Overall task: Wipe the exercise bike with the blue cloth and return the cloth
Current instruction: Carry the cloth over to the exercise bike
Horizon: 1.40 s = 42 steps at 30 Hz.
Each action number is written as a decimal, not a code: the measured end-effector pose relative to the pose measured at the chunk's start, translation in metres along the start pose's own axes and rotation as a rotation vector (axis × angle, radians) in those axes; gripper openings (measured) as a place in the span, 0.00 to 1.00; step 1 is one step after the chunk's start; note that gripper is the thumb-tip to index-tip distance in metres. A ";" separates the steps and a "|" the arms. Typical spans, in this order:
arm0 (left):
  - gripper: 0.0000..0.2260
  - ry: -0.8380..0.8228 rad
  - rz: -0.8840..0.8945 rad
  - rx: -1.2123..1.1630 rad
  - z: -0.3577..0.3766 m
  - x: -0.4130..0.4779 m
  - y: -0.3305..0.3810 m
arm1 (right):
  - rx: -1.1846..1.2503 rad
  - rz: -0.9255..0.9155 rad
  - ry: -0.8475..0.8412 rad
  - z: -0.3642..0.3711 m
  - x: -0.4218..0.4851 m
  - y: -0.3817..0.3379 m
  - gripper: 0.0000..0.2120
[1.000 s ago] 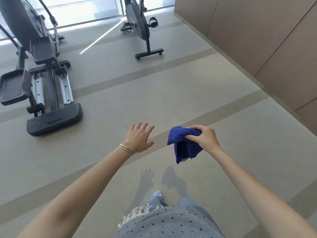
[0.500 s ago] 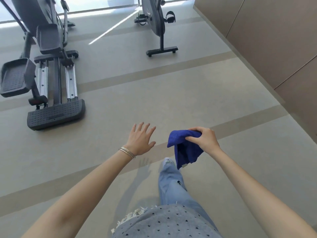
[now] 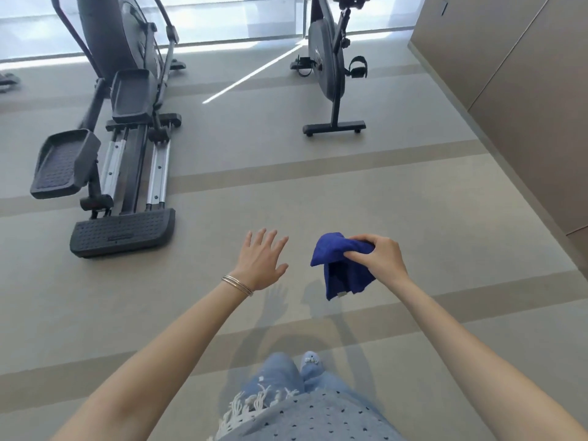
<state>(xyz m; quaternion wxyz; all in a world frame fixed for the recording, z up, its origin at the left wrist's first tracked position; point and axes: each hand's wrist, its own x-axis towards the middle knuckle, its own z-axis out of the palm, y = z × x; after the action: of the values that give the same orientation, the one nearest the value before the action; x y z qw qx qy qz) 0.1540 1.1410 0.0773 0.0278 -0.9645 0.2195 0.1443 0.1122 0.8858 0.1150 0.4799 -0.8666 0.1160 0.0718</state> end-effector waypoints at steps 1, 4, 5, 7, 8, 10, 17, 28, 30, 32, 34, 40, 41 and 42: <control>0.29 -0.014 -0.004 -0.002 0.001 0.008 -0.001 | -0.003 0.000 -0.002 -0.001 0.010 0.000 0.07; 0.29 -0.042 -0.024 -0.008 -0.002 0.036 -0.010 | -0.011 0.010 -0.019 -0.005 0.040 0.002 0.07; 0.29 -0.046 -0.025 -0.013 -0.004 0.046 -0.014 | -0.012 0.019 -0.025 -0.006 0.050 0.002 0.07; 0.29 -0.049 -0.016 -0.016 -0.007 0.070 -0.021 | -0.010 0.040 -0.032 -0.005 0.072 0.002 0.06; 0.29 -0.050 -0.009 -0.014 -0.009 0.083 -0.025 | -0.009 0.051 -0.033 -0.004 0.084 0.002 0.06; 0.29 -0.057 0.007 -0.003 -0.014 0.112 -0.036 | -0.004 0.068 -0.033 -0.002 0.109 -0.001 0.06; 0.30 -0.044 0.054 0.005 -0.055 0.223 -0.100 | 0.016 0.075 0.017 0.001 0.220 -0.046 0.07; 0.31 0.043 0.133 0.066 -0.119 0.372 -0.190 | 0.012 0.035 0.066 0.011 0.369 -0.112 0.08; 0.31 0.041 0.142 0.079 -0.124 0.391 -0.197 | 0.003 0.037 0.072 0.010 0.392 -0.117 0.08; 0.31 0.025 0.132 0.076 -0.126 0.409 -0.206 | -0.006 0.041 0.070 0.009 0.415 -0.120 0.08; 0.31 0.007 0.115 0.065 -0.127 0.428 -0.214 | -0.025 0.038 0.061 0.008 0.439 -0.122 0.08; 0.30 -0.025 0.087 0.070 -0.144 0.503 -0.236 | -0.008 0.018 0.046 -0.007 0.529 -0.129 0.08; 0.30 -0.028 0.078 0.066 -0.151 0.518 -0.240 | 0.004 0.015 0.044 -0.011 0.546 -0.131 0.08; 0.30 -0.022 0.069 0.063 -0.158 0.534 -0.244 | 0.012 0.010 0.042 -0.016 0.564 -0.135 0.08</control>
<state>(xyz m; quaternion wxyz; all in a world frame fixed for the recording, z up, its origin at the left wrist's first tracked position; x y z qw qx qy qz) 0.7617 1.1206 0.0707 0.0557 -0.9533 0.2568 0.1488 0.6916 0.8666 0.1004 0.4820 -0.8646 0.1310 0.0554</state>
